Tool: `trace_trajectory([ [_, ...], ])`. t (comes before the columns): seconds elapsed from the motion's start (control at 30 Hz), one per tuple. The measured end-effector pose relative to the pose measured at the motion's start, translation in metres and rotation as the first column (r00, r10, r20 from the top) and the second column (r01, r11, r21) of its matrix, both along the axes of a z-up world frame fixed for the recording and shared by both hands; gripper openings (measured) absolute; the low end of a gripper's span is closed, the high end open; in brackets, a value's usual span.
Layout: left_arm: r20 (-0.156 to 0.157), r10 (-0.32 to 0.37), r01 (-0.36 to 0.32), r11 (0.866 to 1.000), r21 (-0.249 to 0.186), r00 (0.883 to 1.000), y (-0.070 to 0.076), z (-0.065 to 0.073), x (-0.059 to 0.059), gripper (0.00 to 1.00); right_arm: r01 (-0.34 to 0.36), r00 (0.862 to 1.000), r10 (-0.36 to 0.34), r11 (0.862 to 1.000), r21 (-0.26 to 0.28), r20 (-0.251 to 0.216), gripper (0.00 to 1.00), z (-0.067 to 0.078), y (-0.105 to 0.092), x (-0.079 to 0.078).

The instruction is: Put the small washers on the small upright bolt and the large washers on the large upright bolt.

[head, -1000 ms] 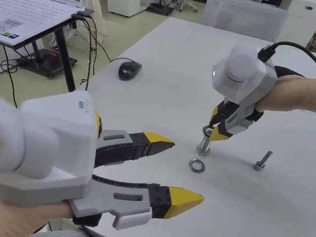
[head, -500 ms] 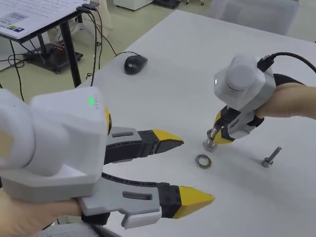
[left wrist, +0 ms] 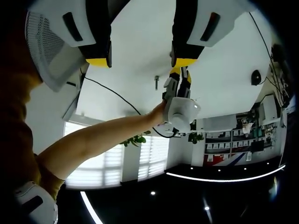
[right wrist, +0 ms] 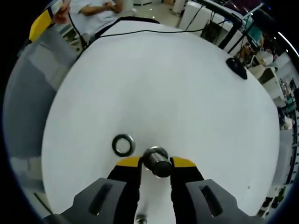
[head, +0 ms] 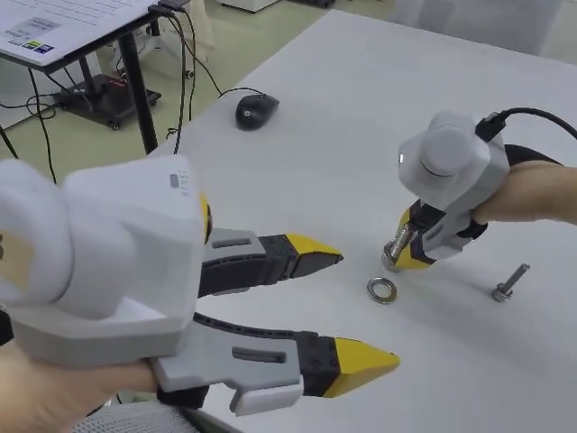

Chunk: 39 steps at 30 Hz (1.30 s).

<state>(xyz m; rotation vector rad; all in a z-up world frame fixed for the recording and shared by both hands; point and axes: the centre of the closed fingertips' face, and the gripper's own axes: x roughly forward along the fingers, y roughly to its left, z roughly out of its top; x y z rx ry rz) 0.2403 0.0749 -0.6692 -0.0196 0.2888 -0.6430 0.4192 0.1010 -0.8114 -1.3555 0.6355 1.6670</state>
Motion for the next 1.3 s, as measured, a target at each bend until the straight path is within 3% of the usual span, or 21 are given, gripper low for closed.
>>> trace_trajectory([
  [0.17,-0.004,-0.006,0.006,1.000,0.009,1.000,-0.001,-0.002,0.000,0.51,0.012,1.000,-0.012,1.000,0.018,-0.018,0.26,0.001,-0.003,-0.002],
  [0.5,-0.007,-0.019,0.019,1.000,0.018,1.000,-0.004,-0.003,-0.001,0.51,0.059,0.998,-0.059,0.996,0.072,0.001,0.26,0.023,-0.022,0.002],
  [0.73,-0.002,-0.033,0.033,0.999,0.020,0.999,-0.008,-0.002,-0.003,0.51,0.110,0.994,-0.107,0.990,0.090,-0.033,0.25,0.024,-0.037,-0.010],
  [0.93,0.006,-0.036,0.035,0.999,0.022,0.999,-0.009,0.000,-0.004,0.51,0.168,0.977,-0.152,0.980,0.105,-0.150,0.25,0.019,-0.033,-0.041],
  [1.1,0.010,-0.037,0.037,0.999,0.024,0.999,-0.009,0.002,-0.004,0.51,0.154,0.977,-0.137,0.983,0.100,-0.162,0.26,0.004,-0.025,-0.057],
  [1.3,0.015,-0.030,0.030,0.999,0.020,0.999,-0.008,0.004,-0.005,0.51,0.197,0.971,-0.177,0.973,0.117,-0.163,0.28,-0.007,-0.014,-0.058],
])
